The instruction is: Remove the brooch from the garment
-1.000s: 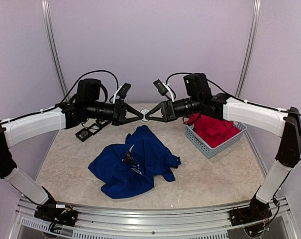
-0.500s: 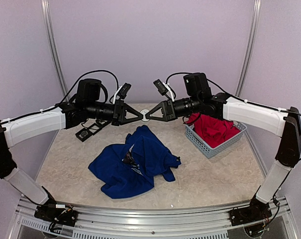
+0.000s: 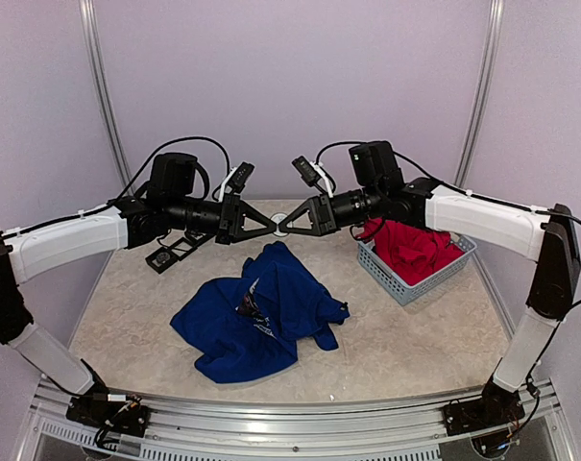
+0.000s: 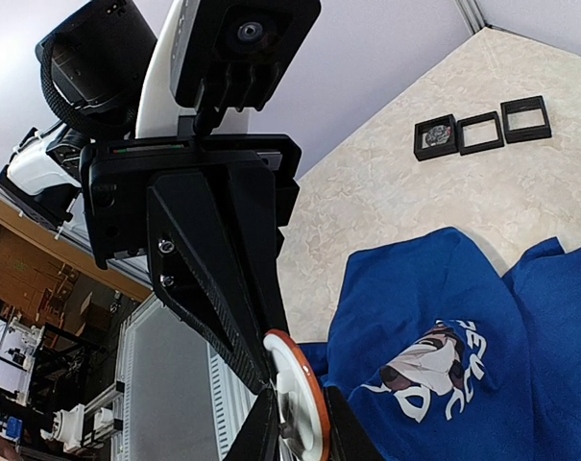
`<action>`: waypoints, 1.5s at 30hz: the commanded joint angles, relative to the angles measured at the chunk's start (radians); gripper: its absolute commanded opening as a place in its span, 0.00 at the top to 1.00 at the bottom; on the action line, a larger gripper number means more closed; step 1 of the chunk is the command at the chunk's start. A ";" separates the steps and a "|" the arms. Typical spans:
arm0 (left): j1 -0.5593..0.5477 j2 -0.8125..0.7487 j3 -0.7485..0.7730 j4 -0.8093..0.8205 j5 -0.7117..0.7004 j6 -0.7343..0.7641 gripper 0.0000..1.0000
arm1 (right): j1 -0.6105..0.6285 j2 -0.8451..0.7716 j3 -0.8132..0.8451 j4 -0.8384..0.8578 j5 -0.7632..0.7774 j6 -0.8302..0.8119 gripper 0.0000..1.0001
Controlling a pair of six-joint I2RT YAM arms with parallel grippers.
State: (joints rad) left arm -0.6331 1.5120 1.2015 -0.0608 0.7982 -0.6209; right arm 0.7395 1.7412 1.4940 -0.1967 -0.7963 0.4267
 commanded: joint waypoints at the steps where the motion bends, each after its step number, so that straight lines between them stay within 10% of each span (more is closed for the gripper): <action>1: -0.020 0.011 0.037 0.008 0.015 0.013 1.00 | 0.014 0.030 0.027 -0.037 0.006 -0.019 0.85; 45: -0.007 -0.041 -0.014 -0.008 -0.063 -0.012 1.00 | -0.004 0.009 -0.037 -0.068 0.256 0.122 0.94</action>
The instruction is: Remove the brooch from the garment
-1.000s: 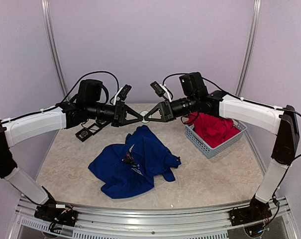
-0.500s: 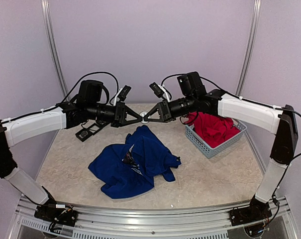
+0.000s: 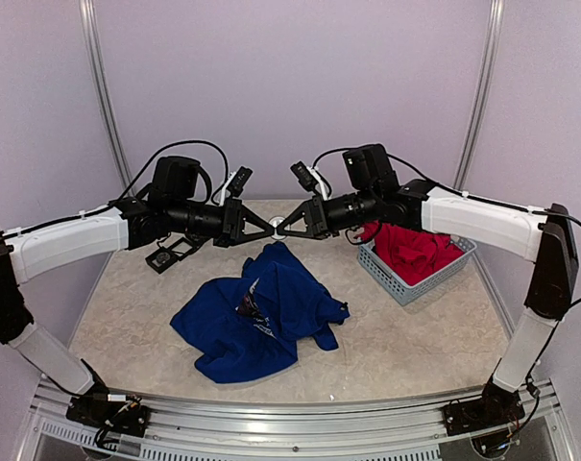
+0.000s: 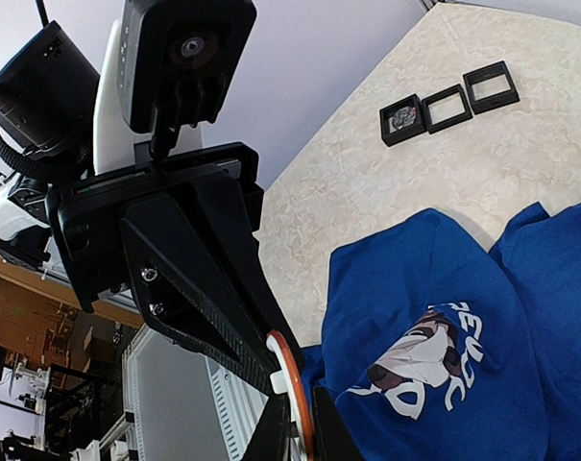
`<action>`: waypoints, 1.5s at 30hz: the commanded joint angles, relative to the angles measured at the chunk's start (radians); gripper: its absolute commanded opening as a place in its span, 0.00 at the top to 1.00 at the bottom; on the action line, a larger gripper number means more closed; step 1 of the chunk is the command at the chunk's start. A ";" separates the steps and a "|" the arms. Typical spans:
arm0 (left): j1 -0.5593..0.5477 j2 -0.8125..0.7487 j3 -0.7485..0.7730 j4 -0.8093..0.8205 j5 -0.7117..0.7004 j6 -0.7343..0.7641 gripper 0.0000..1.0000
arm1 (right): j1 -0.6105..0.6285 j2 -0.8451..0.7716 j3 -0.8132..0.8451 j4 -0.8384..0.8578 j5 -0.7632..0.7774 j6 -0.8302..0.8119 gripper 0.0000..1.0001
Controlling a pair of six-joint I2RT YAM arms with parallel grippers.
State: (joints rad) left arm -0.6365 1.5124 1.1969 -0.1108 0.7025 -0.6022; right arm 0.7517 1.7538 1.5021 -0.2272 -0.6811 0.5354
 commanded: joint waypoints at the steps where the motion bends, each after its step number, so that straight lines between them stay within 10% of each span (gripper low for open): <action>1: -0.001 -0.041 -0.010 0.036 0.029 -0.032 1.00 | -0.017 -0.006 -0.049 -0.032 0.137 0.013 0.93; 8: 0.002 -0.029 0.000 0.006 0.009 -0.036 1.00 | -0.017 -0.027 -0.069 0.070 0.006 0.001 0.78; 15: 0.003 -0.020 -0.007 -0.037 -0.050 -0.039 1.00 | -0.018 -0.094 -0.093 0.203 -0.144 -0.018 0.39; 32: 0.229 -0.112 -0.007 -0.463 -0.534 0.172 1.00 | -0.162 -0.256 -0.111 -0.100 0.344 -0.197 0.18; 45: 0.344 0.254 0.325 -0.736 -1.055 0.410 1.00 | -0.310 -0.266 -0.116 -0.205 0.514 -0.240 0.12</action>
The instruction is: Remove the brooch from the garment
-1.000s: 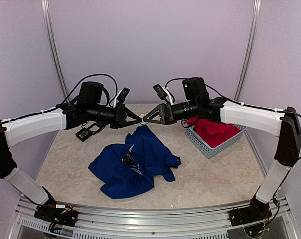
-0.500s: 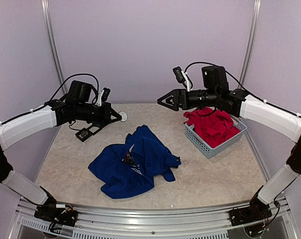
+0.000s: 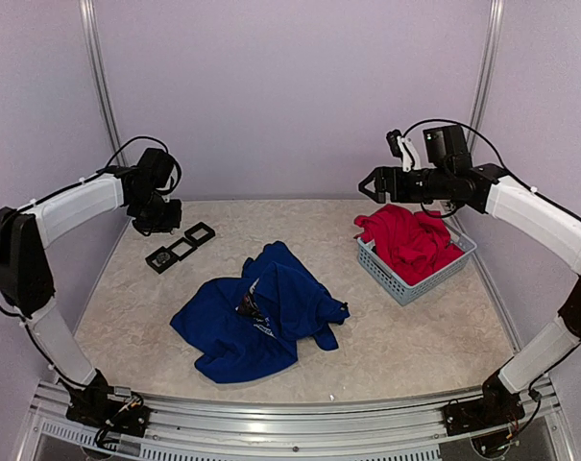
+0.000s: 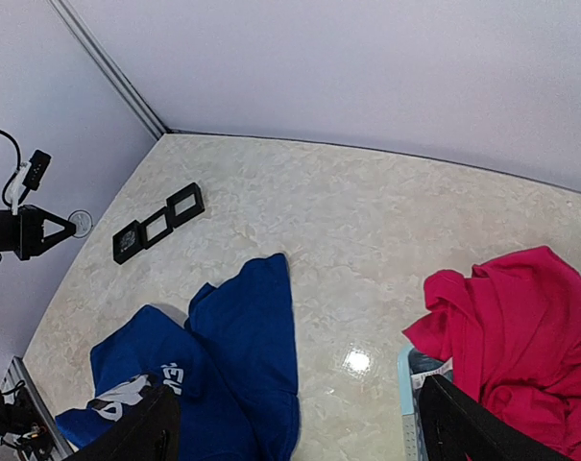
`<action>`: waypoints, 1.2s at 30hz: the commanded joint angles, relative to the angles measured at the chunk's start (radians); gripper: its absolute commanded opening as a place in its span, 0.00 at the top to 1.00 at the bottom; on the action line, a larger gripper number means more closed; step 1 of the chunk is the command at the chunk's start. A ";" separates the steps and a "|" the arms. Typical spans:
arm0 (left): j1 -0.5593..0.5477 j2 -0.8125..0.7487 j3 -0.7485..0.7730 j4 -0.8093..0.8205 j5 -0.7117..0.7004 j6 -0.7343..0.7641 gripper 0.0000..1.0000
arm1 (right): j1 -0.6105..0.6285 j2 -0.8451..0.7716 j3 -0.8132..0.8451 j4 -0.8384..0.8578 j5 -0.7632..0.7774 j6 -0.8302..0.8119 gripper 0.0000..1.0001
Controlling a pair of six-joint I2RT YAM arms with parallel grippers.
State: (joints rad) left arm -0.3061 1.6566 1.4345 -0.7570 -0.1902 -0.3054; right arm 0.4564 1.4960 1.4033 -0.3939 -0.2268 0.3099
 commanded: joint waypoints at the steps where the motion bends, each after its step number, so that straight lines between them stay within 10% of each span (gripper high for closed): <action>1: 0.016 0.136 0.118 -0.100 -0.183 0.126 1.00 | -0.020 -0.009 -0.019 -0.039 0.083 -0.009 0.12; 15: 0.026 0.551 0.563 -0.177 -0.308 0.236 1.00 | -0.083 -0.031 -0.043 -0.026 0.132 0.034 0.09; 36: 0.035 0.663 0.505 -0.216 -0.307 0.243 1.00 | -0.090 -0.036 -0.071 -0.005 0.106 0.065 0.09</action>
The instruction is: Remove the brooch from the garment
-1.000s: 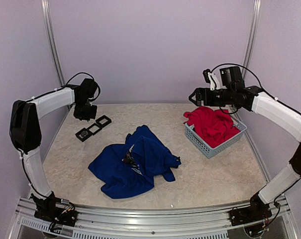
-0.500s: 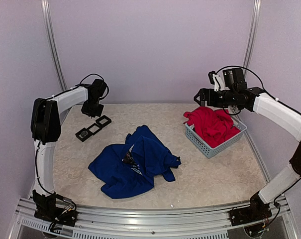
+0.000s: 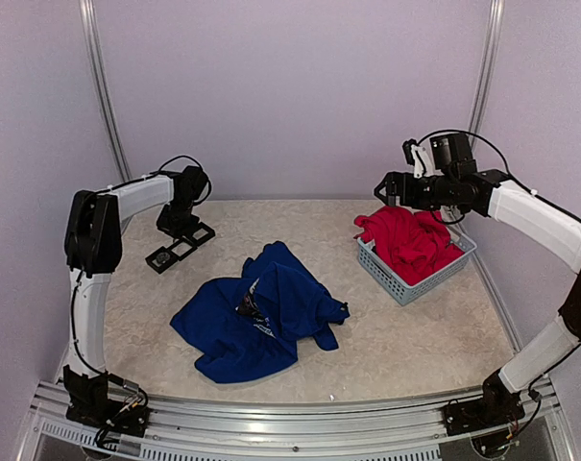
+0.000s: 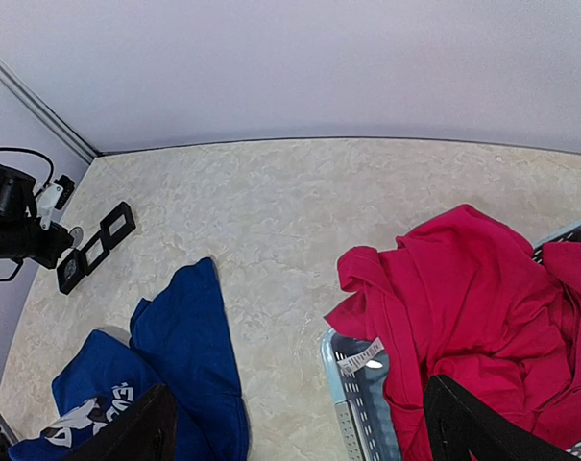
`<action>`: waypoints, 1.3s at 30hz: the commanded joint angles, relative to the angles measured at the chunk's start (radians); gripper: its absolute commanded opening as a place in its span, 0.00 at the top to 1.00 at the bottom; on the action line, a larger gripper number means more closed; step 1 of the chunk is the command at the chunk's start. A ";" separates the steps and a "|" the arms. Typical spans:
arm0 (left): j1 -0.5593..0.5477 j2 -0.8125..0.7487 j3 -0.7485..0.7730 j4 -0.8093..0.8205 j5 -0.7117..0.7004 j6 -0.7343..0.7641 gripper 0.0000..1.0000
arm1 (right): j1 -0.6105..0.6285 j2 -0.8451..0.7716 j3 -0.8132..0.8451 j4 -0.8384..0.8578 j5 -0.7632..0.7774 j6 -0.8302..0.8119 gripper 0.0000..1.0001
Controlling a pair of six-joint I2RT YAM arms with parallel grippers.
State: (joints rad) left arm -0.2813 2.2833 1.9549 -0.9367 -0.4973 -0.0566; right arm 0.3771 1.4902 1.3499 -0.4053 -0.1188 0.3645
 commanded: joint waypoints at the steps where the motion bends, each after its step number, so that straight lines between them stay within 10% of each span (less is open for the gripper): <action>1: 0.011 0.040 -0.018 -0.038 0.003 -0.008 1.00 | -0.009 -0.031 -0.019 0.006 -0.001 0.010 0.09; 18: 0.017 0.089 -0.013 -0.032 0.011 -0.002 0.99 | -0.010 -0.022 -0.008 0.004 -0.023 0.006 0.09; 39: 0.017 0.026 0.012 0.003 0.148 -0.064 0.70 | -0.009 -0.032 -0.013 -0.004 -0.029 0.004 0.09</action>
State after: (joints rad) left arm -0.2699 2.3554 1.9430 -0.9474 -0.4007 -0.0944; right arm 0.3767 1.4883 1.3430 -0.4061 -0.1390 0.3649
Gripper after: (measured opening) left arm 0.285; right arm 0.908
